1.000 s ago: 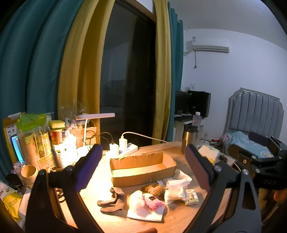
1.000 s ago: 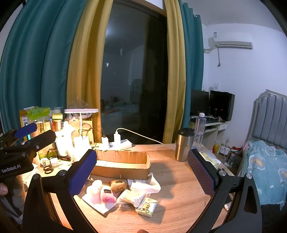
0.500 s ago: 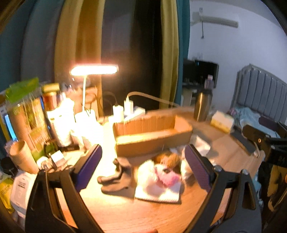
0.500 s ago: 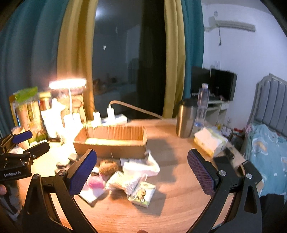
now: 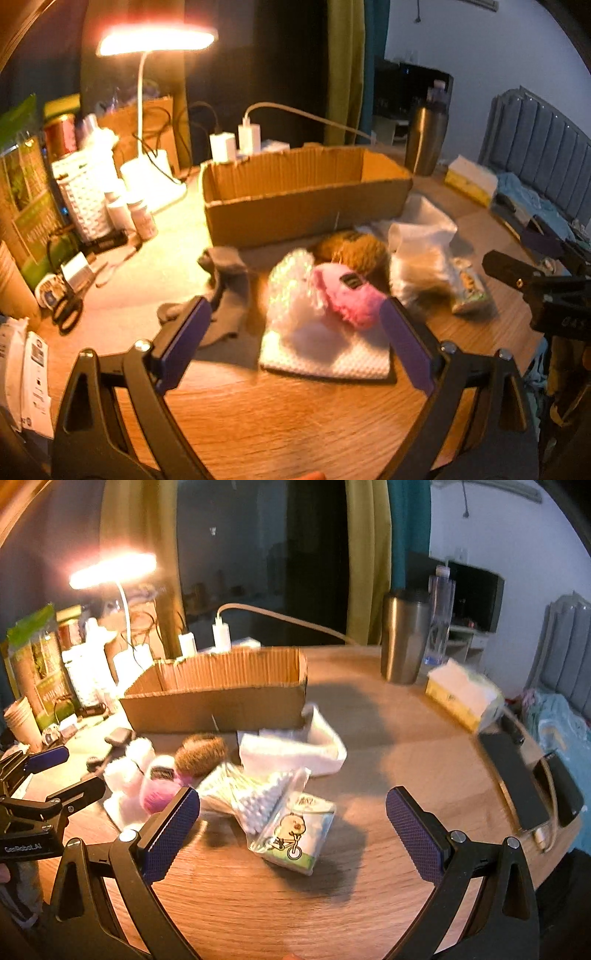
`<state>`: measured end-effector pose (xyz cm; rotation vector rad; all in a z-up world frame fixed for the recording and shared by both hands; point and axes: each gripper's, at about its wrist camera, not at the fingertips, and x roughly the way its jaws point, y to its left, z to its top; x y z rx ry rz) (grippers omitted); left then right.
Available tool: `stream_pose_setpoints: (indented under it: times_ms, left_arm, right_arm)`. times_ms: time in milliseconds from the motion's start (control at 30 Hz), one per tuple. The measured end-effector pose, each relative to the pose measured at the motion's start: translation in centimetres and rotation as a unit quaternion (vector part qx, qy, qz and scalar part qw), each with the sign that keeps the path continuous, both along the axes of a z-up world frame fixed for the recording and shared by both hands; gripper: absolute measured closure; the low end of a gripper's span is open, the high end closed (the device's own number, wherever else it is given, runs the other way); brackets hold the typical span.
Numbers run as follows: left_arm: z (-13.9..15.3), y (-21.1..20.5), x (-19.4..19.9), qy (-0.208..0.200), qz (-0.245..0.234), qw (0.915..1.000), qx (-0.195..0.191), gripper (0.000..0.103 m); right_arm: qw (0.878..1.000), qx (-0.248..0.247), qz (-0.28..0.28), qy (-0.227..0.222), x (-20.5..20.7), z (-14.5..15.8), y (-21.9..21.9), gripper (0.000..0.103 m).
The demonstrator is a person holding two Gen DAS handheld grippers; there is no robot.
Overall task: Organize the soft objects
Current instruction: 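Move the left tool to the pink plush while the right tool approaches the tissue pack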
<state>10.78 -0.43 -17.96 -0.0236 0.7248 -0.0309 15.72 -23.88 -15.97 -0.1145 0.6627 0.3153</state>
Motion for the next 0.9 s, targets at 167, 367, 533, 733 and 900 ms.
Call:
stream_pose_setpoints:
  times_ms: [167, 367, 533, 733, 900]
  left_arm:
    - [-1.5, -0.3, 1.2, 0.024, 0.001, 0.9997, 0.011, 0.009]
    - [-1.1, -2.0, 1.5, 0.01, -0.021, 0.9995, 0.02, 0.009]
    - [-1.3, -4.2, 2.4, 0.011, -0.046, 0.9982, 0.037, 0.009]
    - [-2.7, -6.1, 4.3, 0.025, -0.052, 0.9957, 0.071, 0.01]
    - [-3.2, -6.2, 4.8, 0.027, -0.048, 0.9944, 0.09, 0.02]
  right_arm:
    - [1.0, 0.003, 0.007, 0.022, 1.5, -1.7, 0.1, 0.0]
    - [0.999, 0.003, 0.014, 0.044, 2.6, -3.3, -0.4, 0.0]
    - [0.998, -0.004, 0.024, 0.064, 2.6, -4.8, -0.7, 0.005]
    - [0.996, -0.018, 0.045, 0.069, 2.7, -5.5, -0.9, 0.021]
    - [0.995, -0.022, 0.06, 0.071, 2.6, -5.6, -1.1, 0.04]
